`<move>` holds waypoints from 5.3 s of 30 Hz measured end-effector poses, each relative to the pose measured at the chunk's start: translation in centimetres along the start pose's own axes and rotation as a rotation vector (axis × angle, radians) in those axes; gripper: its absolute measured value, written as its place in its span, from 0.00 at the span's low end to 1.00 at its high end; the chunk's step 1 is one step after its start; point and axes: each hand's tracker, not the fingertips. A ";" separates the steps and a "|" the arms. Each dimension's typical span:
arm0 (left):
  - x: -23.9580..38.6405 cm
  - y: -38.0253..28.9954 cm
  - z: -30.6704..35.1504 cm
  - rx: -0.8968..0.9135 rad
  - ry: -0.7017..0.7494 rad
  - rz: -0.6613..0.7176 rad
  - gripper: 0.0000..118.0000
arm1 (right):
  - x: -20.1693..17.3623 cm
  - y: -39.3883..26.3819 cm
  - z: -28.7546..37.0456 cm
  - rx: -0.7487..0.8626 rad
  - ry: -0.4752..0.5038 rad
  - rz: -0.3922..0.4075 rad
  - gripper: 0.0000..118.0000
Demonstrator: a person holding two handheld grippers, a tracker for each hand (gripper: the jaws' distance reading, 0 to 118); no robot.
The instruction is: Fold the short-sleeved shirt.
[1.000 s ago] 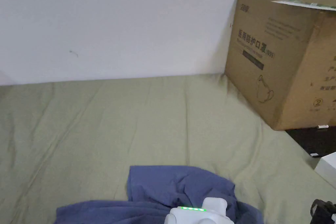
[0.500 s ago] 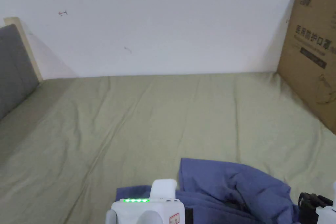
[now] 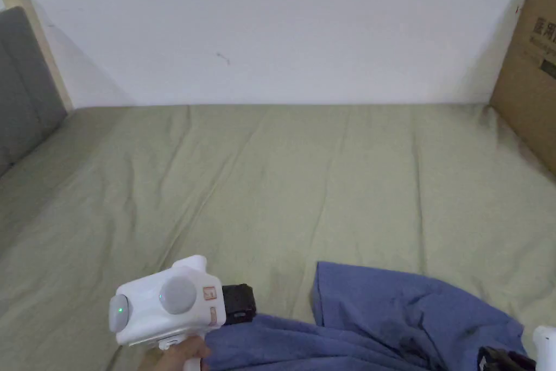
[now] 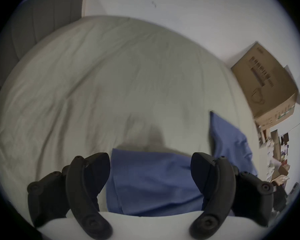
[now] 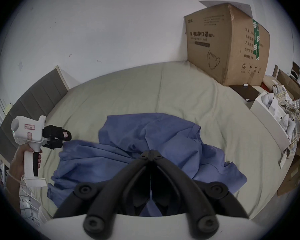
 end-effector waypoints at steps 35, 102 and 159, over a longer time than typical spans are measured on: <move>1.5 -2.1 7.4 0.173 -0.014 -0.193 0.01 | 2.3 13.1 -23.7 -0.571 0.038 0.319 0.03; 5.2 27.9 20.8 0.671 0.298 -0.341 0.01 | -2.7 46.2 -2.8 0.170 -0.015 -0.033 0.03; -14.4 -24.5 23.4 0.237 0.176 -0.104 0.50 | 5.7 -8.5 12.6 -0.122 -0.025 0.092 0.64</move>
